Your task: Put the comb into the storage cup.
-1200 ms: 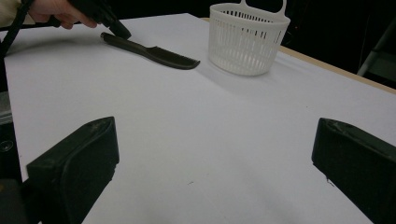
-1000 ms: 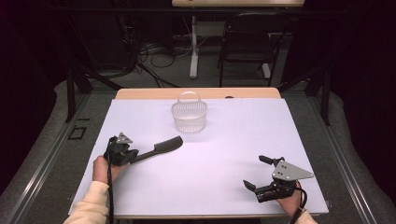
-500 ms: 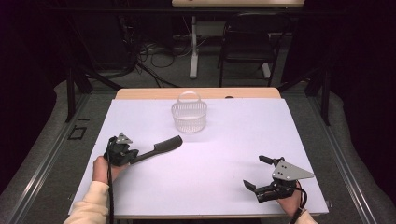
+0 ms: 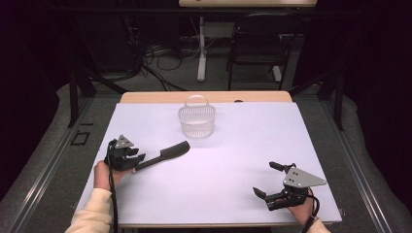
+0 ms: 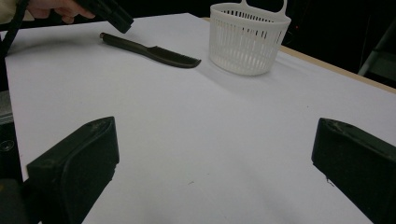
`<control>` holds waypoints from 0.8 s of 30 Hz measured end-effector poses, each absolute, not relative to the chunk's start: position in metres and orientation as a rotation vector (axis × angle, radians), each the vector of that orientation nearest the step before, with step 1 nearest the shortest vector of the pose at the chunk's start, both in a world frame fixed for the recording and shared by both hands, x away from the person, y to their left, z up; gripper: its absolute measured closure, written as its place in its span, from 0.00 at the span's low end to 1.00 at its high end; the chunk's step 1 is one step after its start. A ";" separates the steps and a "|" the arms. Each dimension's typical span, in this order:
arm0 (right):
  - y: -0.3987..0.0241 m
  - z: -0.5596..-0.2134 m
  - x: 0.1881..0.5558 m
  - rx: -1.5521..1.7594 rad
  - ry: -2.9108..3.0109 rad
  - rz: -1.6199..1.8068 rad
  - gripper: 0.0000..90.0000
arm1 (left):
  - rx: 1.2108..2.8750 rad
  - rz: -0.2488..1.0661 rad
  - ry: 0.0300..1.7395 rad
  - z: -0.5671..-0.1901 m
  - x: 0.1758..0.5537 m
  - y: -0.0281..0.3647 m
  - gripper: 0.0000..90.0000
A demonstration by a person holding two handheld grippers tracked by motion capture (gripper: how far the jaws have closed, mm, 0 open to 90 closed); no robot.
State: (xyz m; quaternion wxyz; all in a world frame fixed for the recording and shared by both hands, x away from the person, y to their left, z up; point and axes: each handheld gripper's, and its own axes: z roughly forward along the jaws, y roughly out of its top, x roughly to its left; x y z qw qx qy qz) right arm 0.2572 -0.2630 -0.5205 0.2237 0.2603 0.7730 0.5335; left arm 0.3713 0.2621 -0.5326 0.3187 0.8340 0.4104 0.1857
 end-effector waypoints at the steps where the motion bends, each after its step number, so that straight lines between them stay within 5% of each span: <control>1: -0.263 -0.521 0.257 0.719 2.134 1.473 0.00 | 2.186 0.485 1.074 -0.532 0.371 0.262 0.64; 15: -0.263 -0.521 0.257 0.721 2.135 1.476 0.00 | 2.137 0.478 1.029 -0.518 0.371 0.261 0.21; 24: -0.263 -0.521 0.257 0.729 2.135 1.486 0.00 | 2.170 0.467 0.998 -0.514 0.374 0.252 0.10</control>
